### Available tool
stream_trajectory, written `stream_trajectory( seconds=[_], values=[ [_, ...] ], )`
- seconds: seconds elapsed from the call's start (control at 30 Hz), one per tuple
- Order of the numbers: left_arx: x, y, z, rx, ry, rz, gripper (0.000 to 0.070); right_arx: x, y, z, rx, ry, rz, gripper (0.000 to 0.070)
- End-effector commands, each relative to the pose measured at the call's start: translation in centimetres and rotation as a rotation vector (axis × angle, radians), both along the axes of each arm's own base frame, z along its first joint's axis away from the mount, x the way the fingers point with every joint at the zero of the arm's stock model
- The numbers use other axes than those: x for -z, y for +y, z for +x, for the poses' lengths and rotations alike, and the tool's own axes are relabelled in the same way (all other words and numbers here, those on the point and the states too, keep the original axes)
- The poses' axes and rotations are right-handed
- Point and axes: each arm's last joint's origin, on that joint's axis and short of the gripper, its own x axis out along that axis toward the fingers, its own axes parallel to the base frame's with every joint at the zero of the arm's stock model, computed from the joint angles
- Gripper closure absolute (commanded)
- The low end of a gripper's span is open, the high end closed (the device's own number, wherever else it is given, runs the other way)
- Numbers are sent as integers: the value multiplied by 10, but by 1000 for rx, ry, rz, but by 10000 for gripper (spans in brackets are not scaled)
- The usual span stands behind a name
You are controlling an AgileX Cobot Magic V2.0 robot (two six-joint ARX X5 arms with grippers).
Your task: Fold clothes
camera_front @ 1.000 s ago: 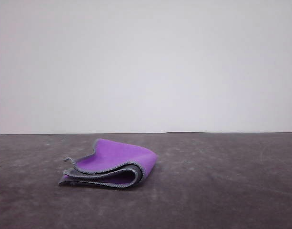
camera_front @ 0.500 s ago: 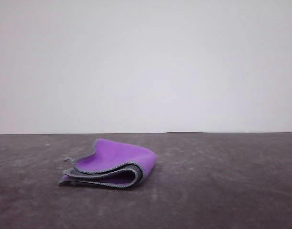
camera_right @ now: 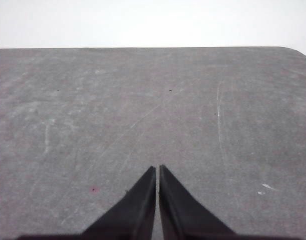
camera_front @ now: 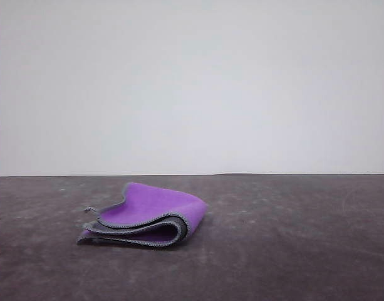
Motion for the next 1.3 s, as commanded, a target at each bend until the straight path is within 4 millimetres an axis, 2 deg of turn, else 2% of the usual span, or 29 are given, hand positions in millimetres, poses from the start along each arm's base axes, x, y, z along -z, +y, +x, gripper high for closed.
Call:
stream_trajectory(
  seconds=[0.0,1.27],
  values=[
    [7,0,1,-1,23,11,700,1,0,0,1,-6,16,689],
    [7,0,1,-1,23,11,700,1,0,0,1,-6,16,689]
  ],
)
